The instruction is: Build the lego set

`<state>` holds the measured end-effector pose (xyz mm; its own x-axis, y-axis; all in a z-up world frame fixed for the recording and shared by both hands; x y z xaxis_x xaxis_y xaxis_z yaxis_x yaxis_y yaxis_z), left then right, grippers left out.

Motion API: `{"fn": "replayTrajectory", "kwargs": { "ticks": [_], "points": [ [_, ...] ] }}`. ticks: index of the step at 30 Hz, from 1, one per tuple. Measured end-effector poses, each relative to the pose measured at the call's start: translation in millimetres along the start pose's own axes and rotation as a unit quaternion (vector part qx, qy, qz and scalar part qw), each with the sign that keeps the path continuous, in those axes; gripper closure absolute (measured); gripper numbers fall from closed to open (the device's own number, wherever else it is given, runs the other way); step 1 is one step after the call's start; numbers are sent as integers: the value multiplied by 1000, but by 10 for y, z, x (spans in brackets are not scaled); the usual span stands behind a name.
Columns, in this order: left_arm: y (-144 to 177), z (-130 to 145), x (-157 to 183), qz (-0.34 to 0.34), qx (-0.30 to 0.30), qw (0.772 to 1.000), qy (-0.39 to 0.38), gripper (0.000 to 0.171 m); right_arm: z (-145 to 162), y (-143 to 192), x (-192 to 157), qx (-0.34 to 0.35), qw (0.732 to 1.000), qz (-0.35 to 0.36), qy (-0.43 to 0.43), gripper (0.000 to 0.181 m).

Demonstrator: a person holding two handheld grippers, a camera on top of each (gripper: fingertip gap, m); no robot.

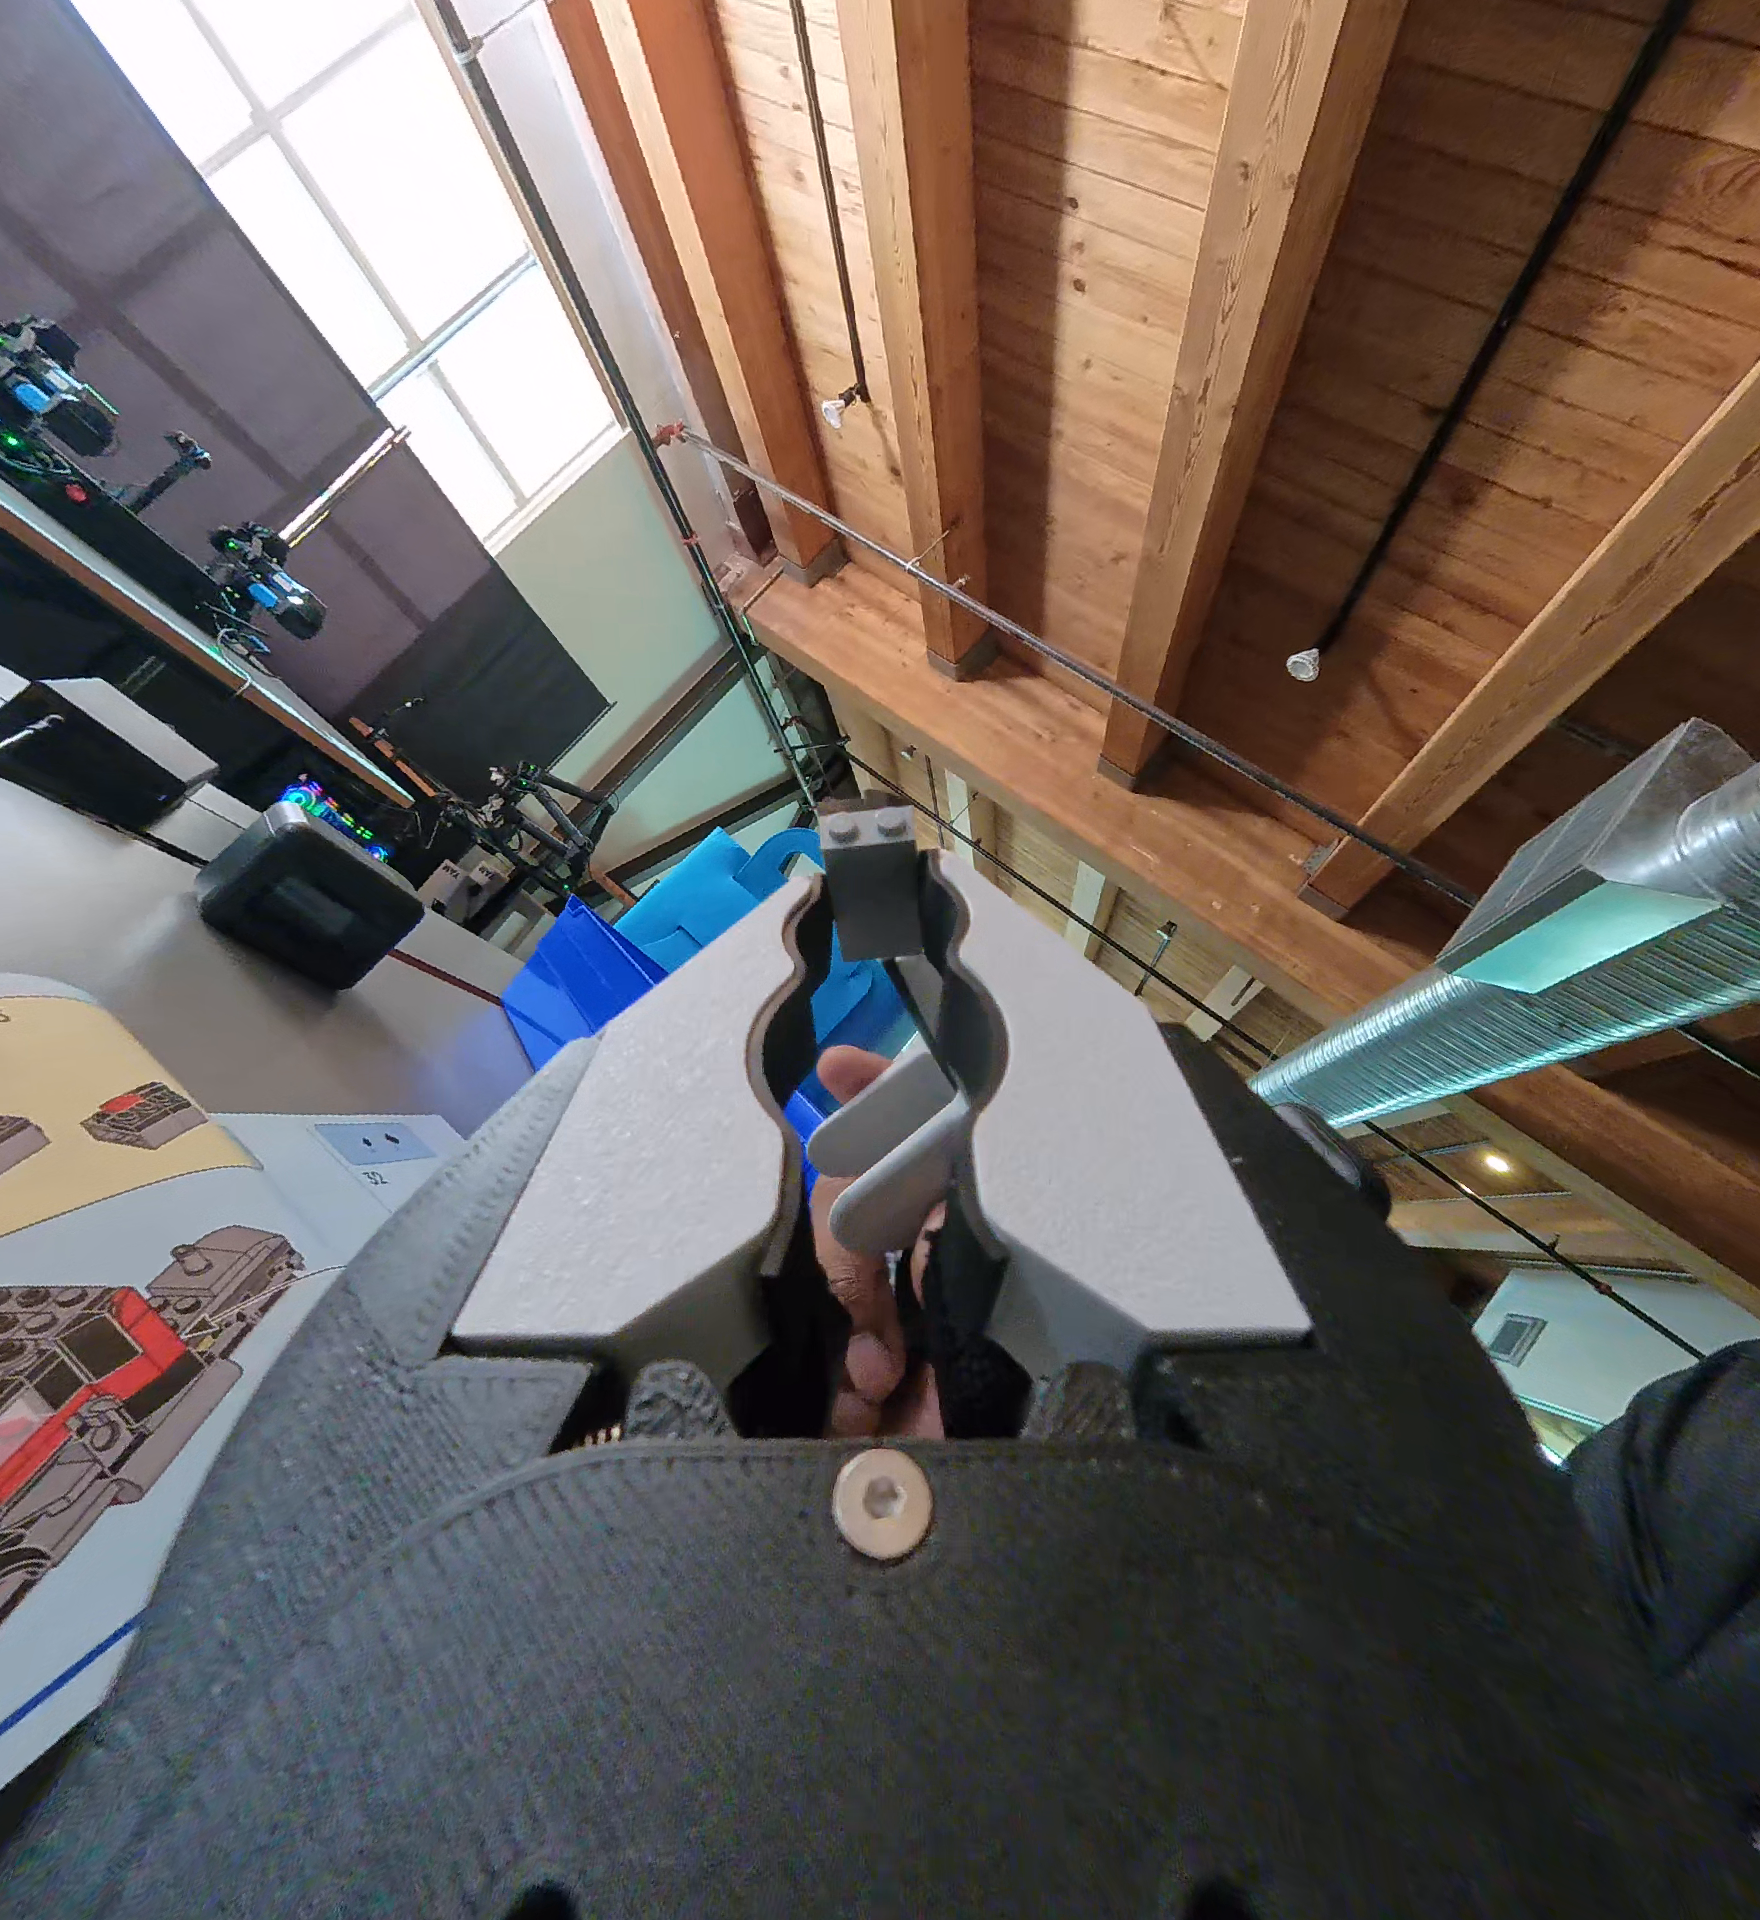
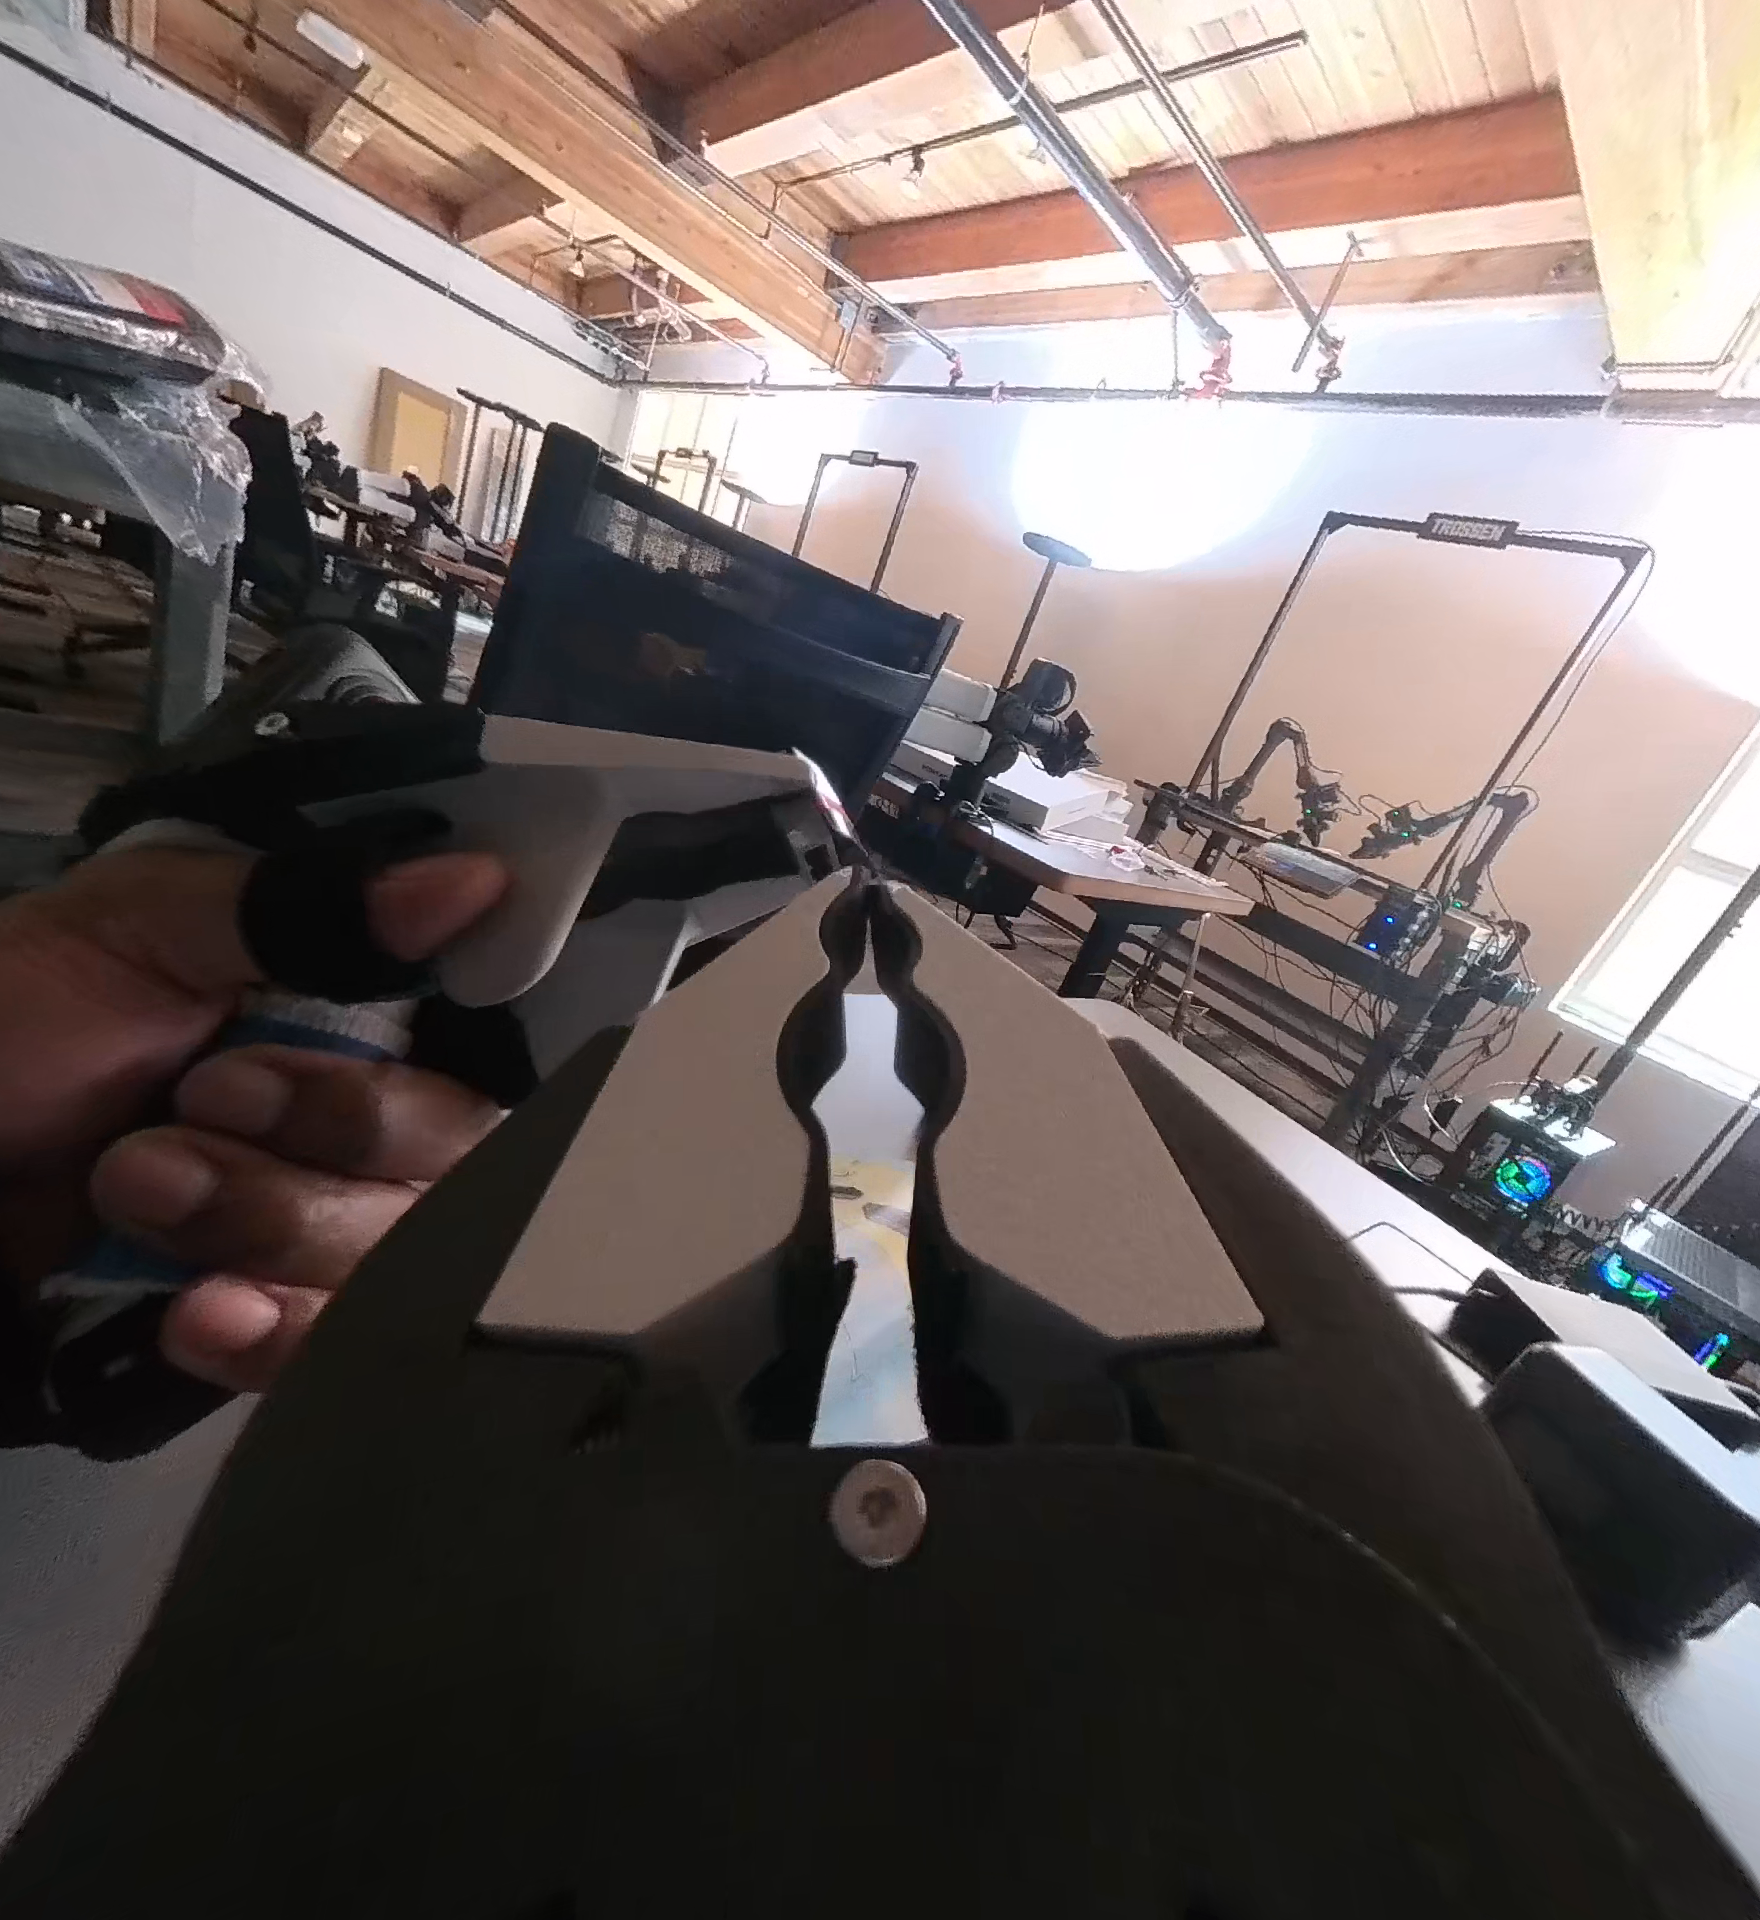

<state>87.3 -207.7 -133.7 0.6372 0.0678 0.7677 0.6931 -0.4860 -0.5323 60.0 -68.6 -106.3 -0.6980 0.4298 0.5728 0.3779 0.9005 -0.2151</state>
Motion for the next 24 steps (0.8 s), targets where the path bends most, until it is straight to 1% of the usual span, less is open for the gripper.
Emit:
{"fn": "replayTrajectory", "kwargs": {
  "ticks": [5,8,12,16,18,20,24],
  "points": [
    [0,3,-1,2,0,1000,0,154,-2,11,0,16,1000,8,-24,177],
    [-2,5,3,5,0,1000,1,154,1,22,34,24,998,11,-57,171],
    [-5,7,15,11,0,1000,-3,154,32,26,103,38,990,3,-134,164],
    [3,-10,31,24,1,1000,-9,154,85,14,183,44,969,-13,-242,162],
    [18,-30,37,26,2,1000,-13,154,87,5,216,43,958,-23,-282,157],
    [36,-48,28,25,6,1000,-6,154,66,7,237,39,962,-23,-271,154],
    [51,-53,-32,41,9,997,57,154,-18,34,203,44,985,-26,-164,153]
  ]
}}
Point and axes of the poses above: each gripper's, where its closed fingertips meet, y back along the fingers, z out of its underside, x = y × z across the jaws, the point moved 9 cm from there along y, back along the fingers, and after that the axes turned 15 degrees about y, right-handed, at the moved point
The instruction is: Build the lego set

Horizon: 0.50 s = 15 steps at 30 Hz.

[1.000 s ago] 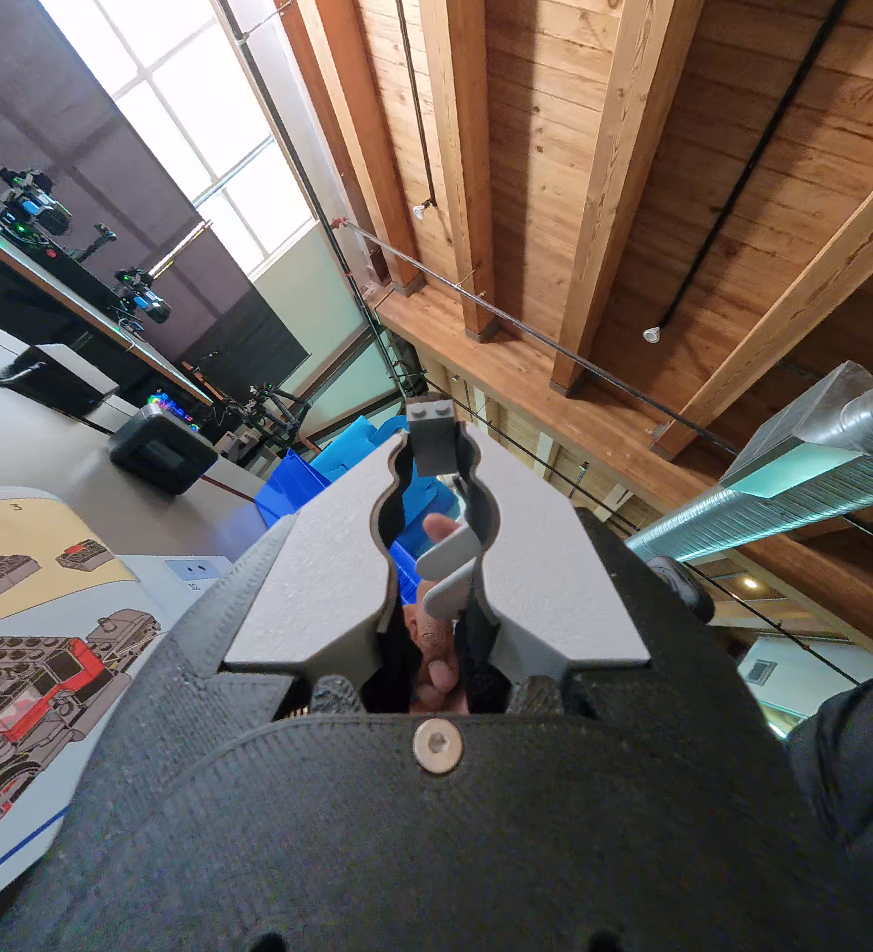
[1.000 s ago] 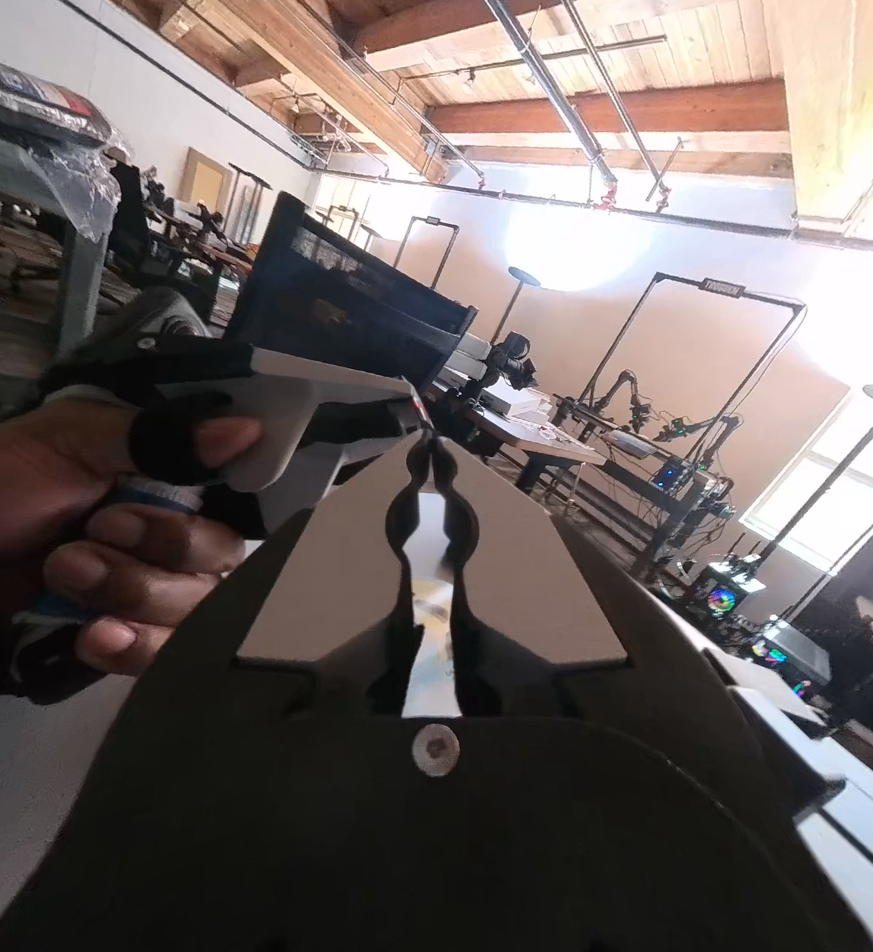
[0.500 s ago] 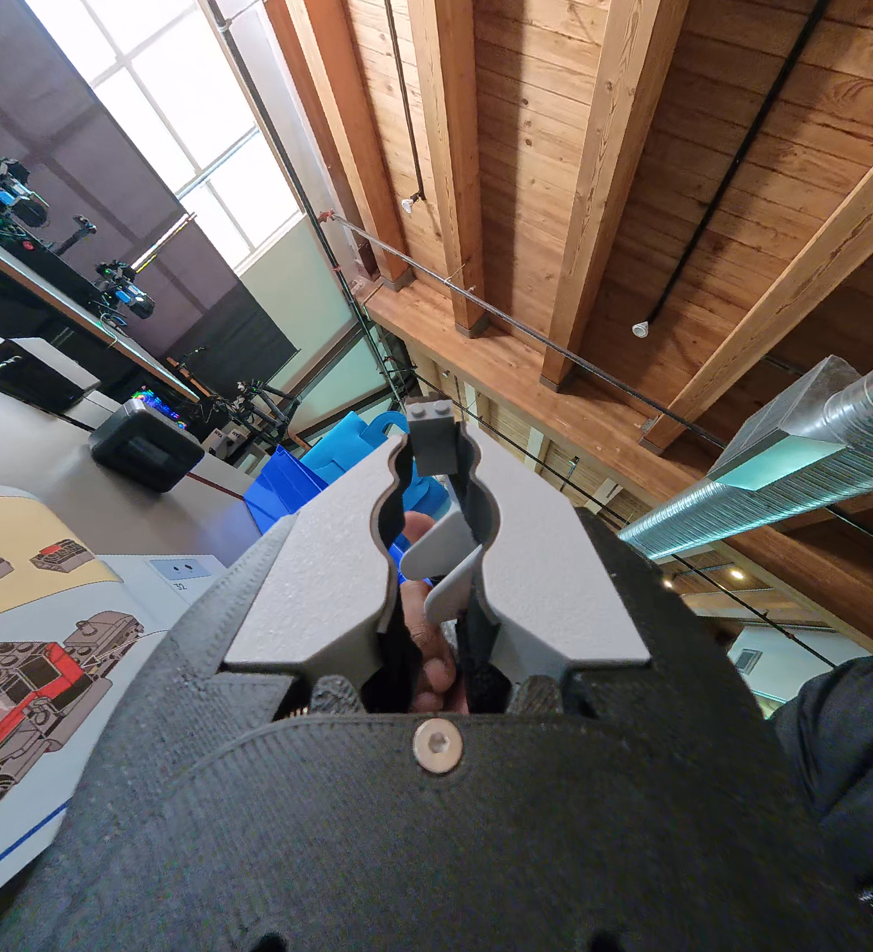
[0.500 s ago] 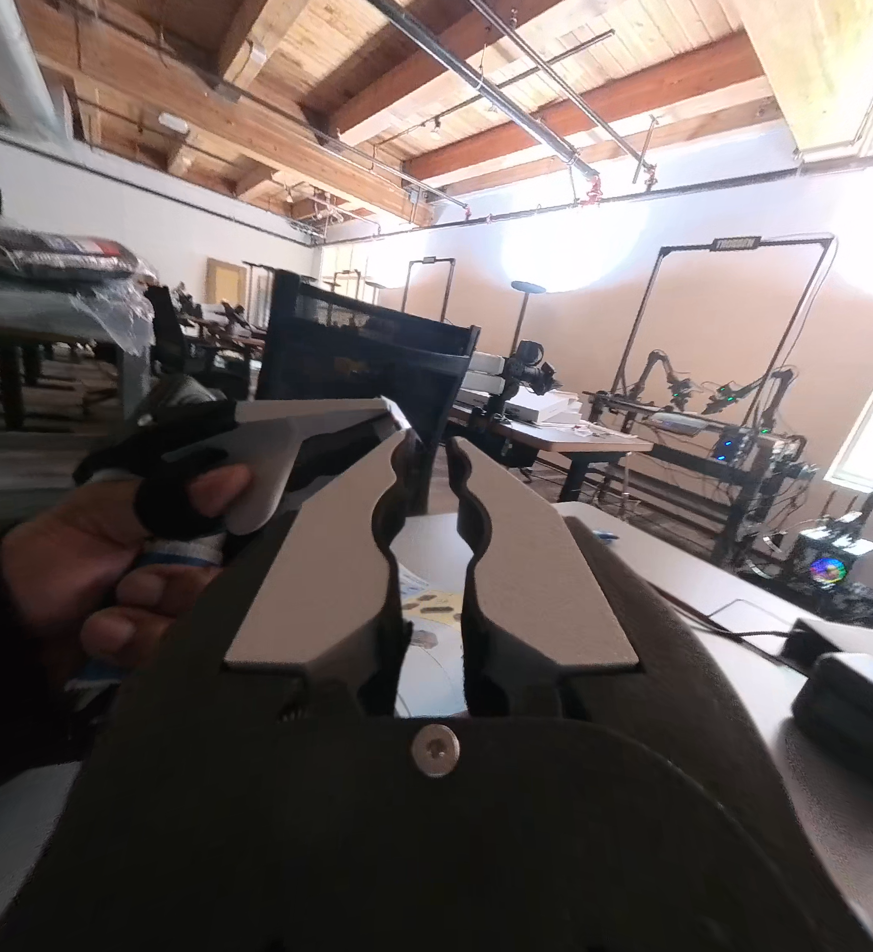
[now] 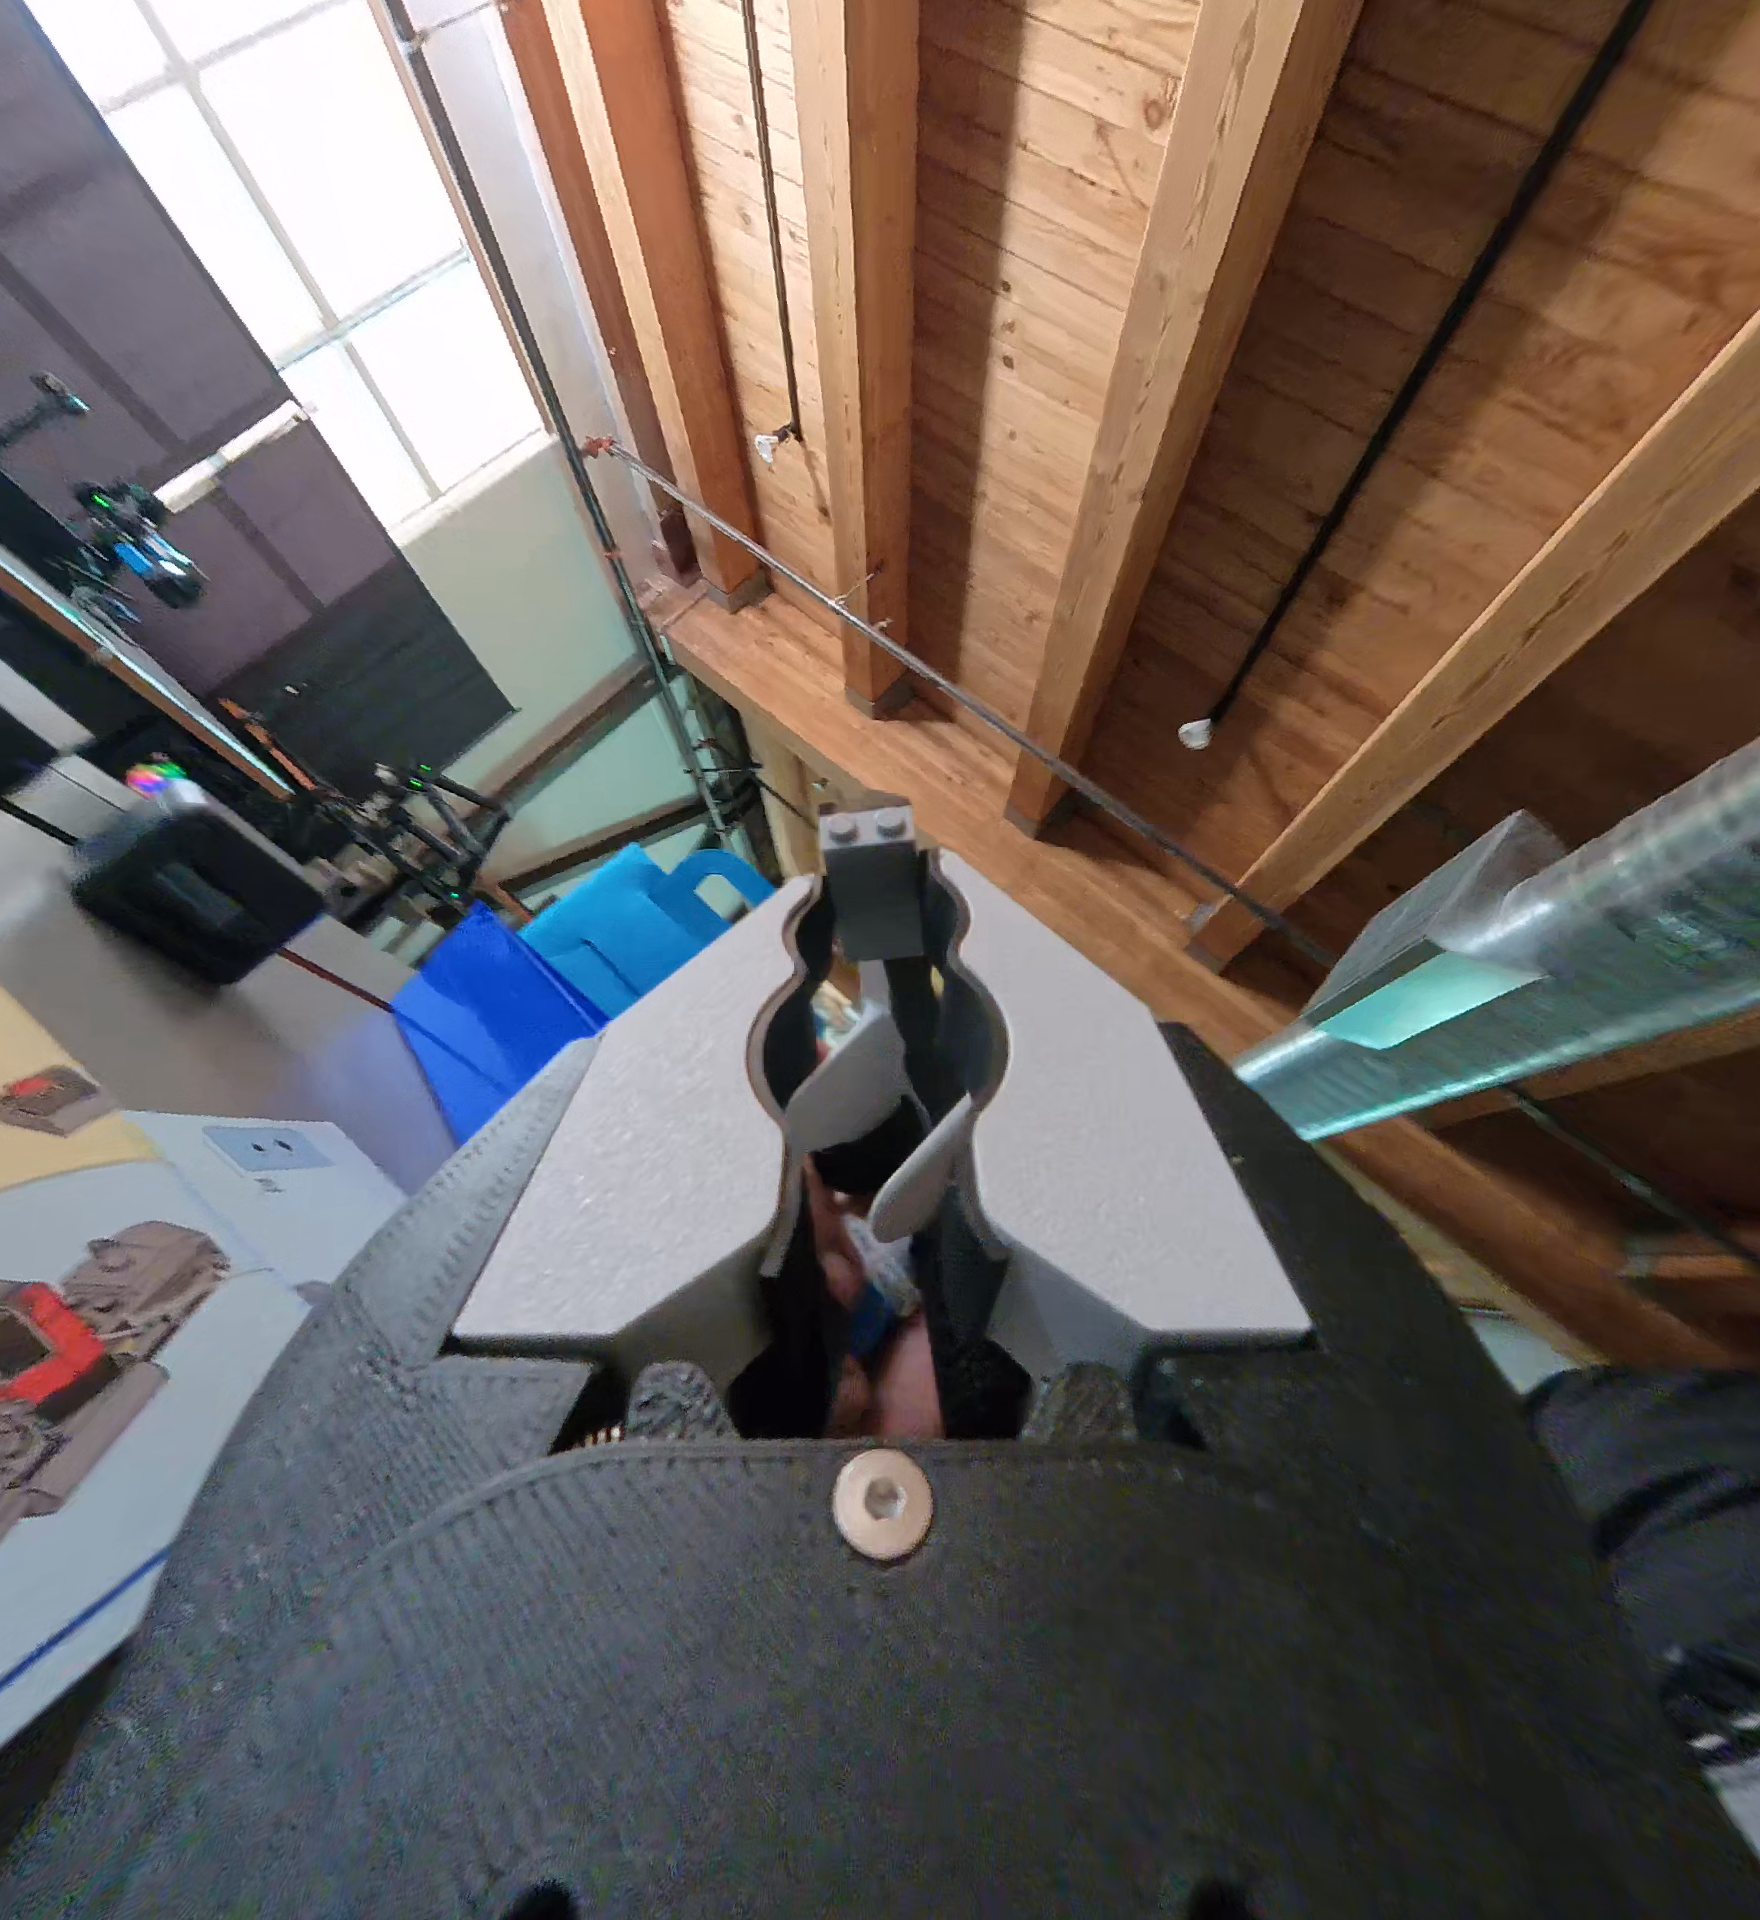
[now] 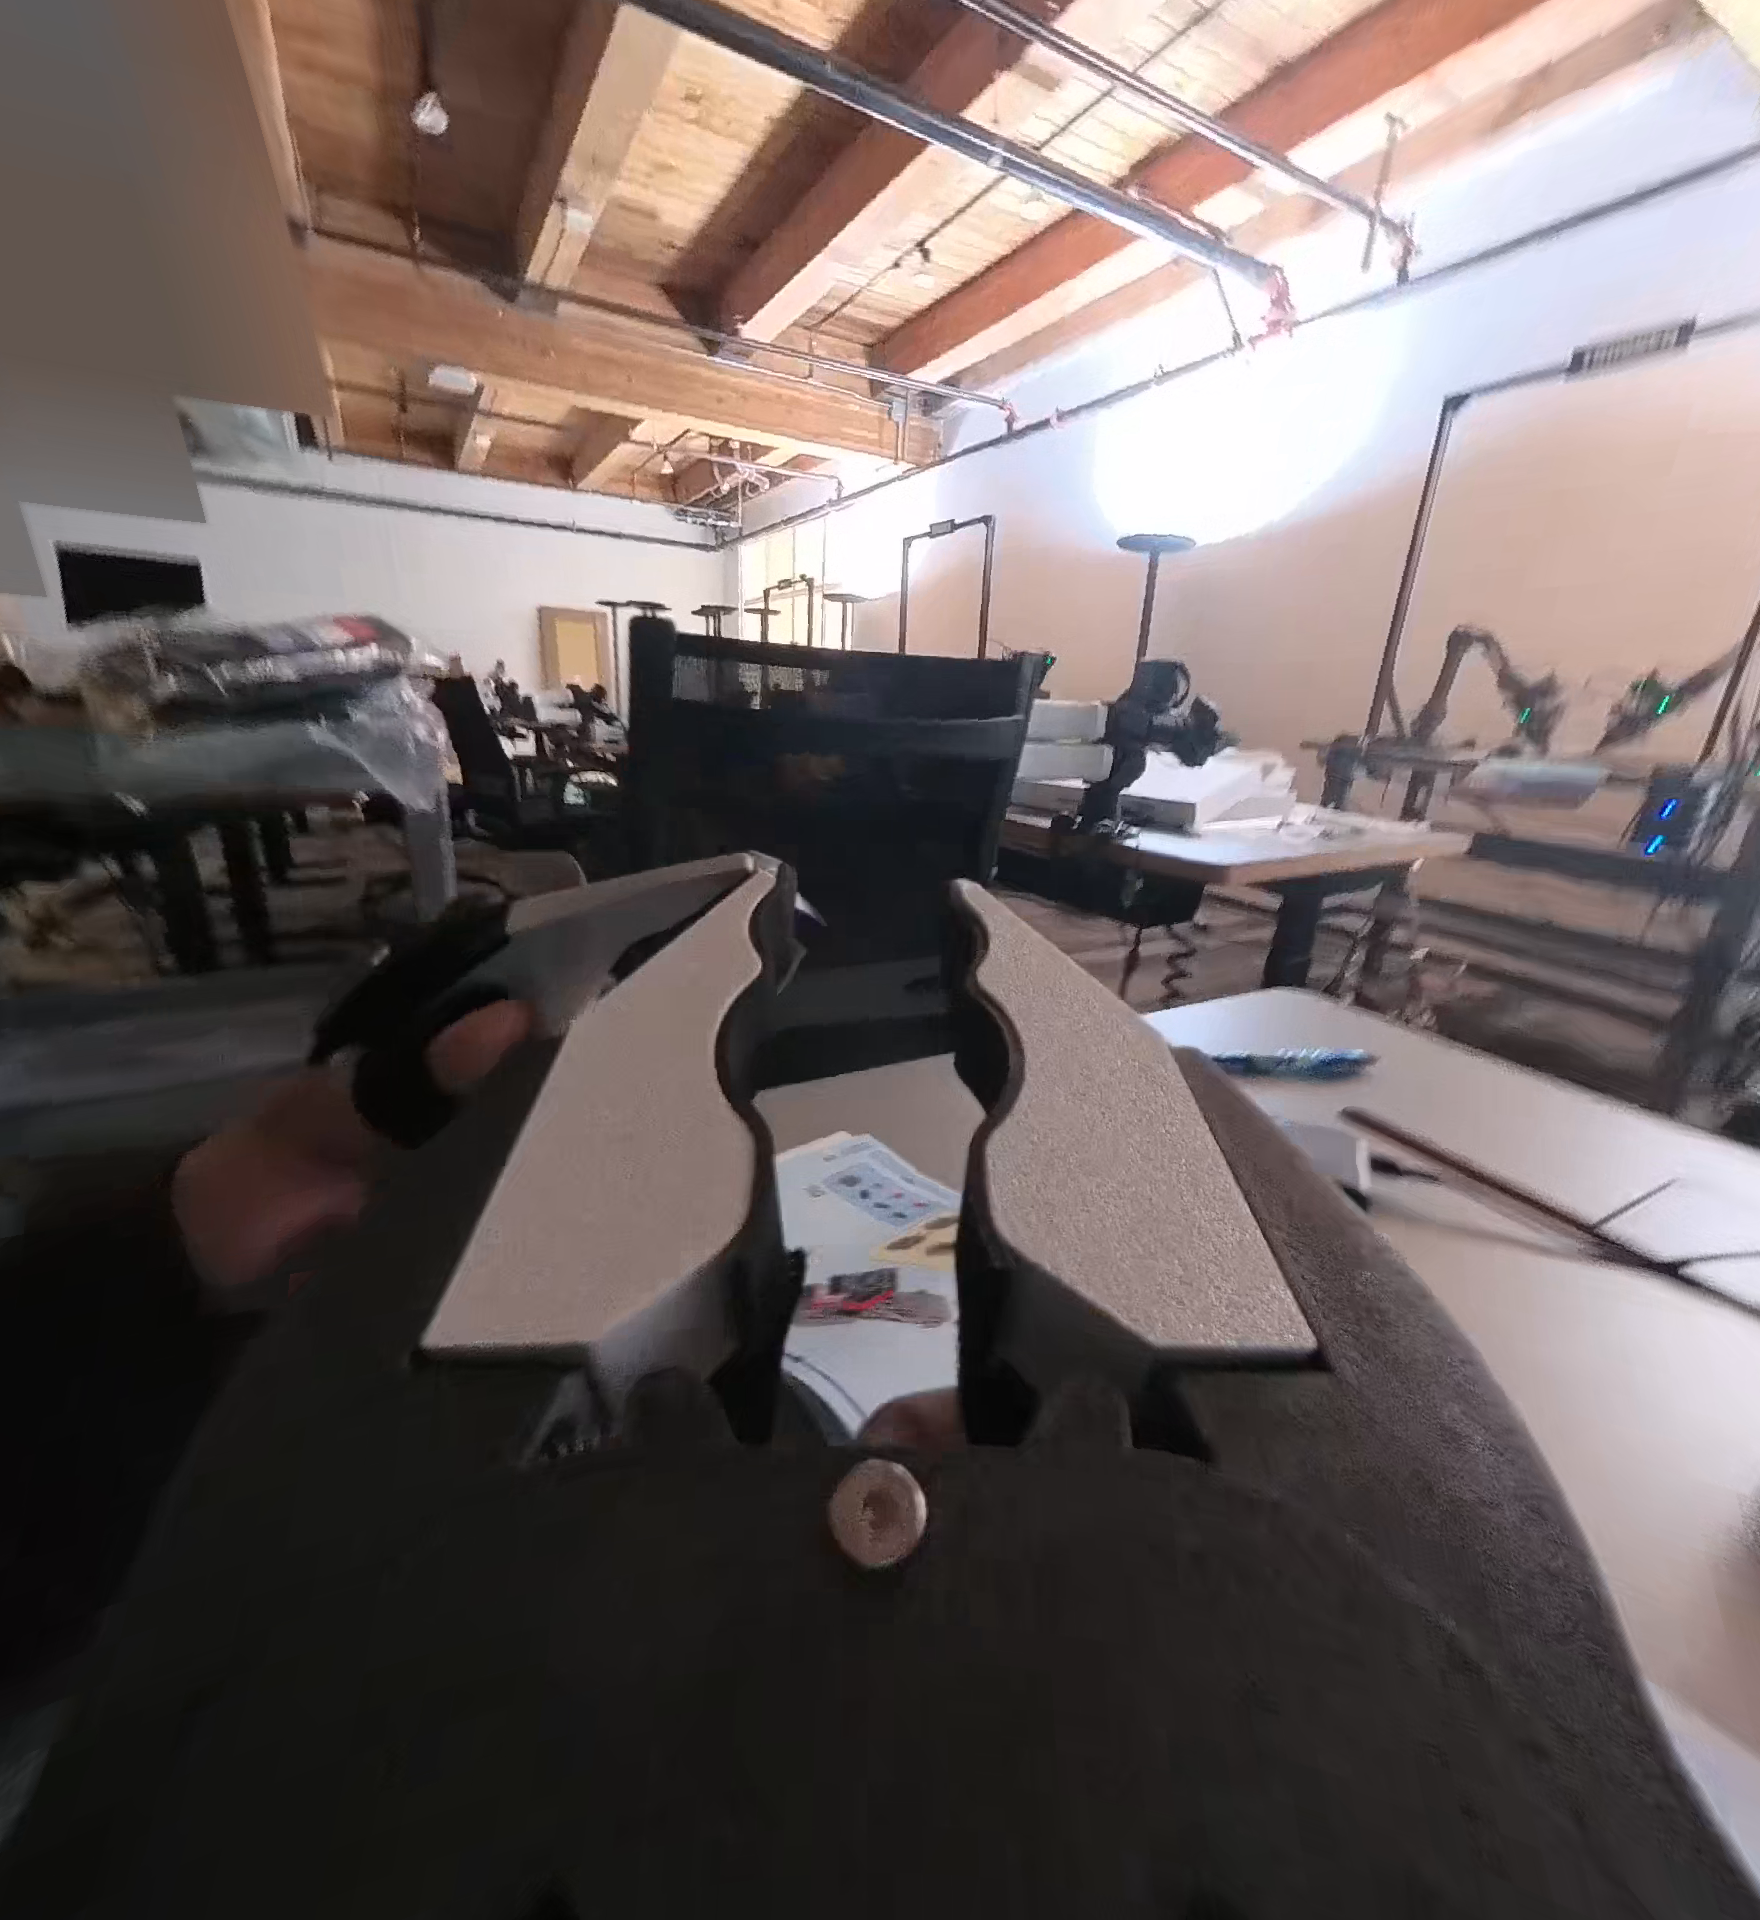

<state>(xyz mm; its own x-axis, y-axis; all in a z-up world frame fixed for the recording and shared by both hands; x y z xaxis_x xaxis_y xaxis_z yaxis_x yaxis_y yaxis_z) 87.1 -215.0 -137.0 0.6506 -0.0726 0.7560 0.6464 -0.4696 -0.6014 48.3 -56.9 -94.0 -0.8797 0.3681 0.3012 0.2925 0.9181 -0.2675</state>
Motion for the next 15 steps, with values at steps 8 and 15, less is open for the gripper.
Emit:
{"fn": "replayTrajectory", "kwargs": {
  "ticks": [8,15],
  "points": [
    [-46,110,-125,25,-27,990,133,153,-54,12,-167,-23,967,-21,251,152],
    [-67,148,-148,20,-45,988,145,154,16,-18,-207,-54,946,-17,320,154]
  ]
}}
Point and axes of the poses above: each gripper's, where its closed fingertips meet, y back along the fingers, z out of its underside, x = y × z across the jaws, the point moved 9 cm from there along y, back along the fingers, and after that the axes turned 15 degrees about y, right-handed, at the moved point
